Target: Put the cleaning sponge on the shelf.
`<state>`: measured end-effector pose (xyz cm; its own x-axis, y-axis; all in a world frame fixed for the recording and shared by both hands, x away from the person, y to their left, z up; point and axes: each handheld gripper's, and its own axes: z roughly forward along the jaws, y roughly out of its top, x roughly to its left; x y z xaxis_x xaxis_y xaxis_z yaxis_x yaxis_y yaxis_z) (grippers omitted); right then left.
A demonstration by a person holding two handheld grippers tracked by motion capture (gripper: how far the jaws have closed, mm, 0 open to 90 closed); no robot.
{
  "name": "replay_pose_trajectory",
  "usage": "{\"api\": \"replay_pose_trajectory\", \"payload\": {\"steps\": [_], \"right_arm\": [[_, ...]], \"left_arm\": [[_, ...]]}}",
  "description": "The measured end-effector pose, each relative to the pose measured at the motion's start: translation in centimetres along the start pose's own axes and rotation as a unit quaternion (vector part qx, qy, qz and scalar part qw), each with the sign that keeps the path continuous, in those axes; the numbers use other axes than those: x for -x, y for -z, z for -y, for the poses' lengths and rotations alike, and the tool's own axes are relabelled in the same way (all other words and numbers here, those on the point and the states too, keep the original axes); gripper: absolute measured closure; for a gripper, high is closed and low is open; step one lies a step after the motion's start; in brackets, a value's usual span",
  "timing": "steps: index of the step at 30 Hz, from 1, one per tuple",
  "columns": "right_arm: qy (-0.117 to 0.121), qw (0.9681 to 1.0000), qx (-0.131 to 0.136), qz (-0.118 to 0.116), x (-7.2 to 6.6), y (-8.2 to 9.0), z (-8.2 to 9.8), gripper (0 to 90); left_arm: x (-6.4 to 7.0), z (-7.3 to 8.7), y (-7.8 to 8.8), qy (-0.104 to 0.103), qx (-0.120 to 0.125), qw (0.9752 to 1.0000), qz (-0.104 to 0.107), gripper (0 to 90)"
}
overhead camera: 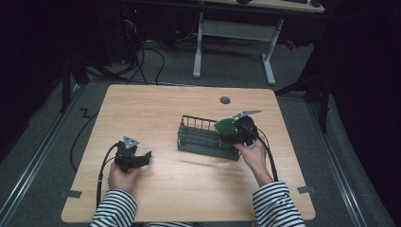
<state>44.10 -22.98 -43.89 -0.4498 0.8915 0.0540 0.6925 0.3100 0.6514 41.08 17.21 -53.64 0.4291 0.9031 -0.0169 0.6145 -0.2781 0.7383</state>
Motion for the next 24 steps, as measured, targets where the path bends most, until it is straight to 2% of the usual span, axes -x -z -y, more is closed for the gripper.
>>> {"api": "replay_pose_trajectory", "payload": {"steps": [9,14,17,22,24], "right_arm": [[-0.002,0.9991,0.039,-0.015,0.4,1.9,0.2,13.9],[-0.005,0.9986,0.051,-0.012,1.0,3.4,0.7,14.1],[-0.015,0.9971,0.073,-0.016,1.4,4.7,1.6,15.7],[-0.024,0.9961,0.085,-0.002,2.4,5.9,3.0,19.5],[-0.023,0.9943,0.104,-0.001,2.7,6.6,3.6,22.5]], "left_arm": [[0.0,0.0,0.0,0.000,0.000,1.0000,0.000,26.0],[0.0,0.0,0.0,0.000,0.000,1.0000,0.000,26.0],[0.0,0.0,0.0,0.000,0.000,1.0000,0.000,26.0],[0.0,0.0,0.0,0.000,0.000,1.0000,0.000,25.9],[0.0,0.0,0.0,0.000,0.000,1.0000,0.000,25.9]]}}
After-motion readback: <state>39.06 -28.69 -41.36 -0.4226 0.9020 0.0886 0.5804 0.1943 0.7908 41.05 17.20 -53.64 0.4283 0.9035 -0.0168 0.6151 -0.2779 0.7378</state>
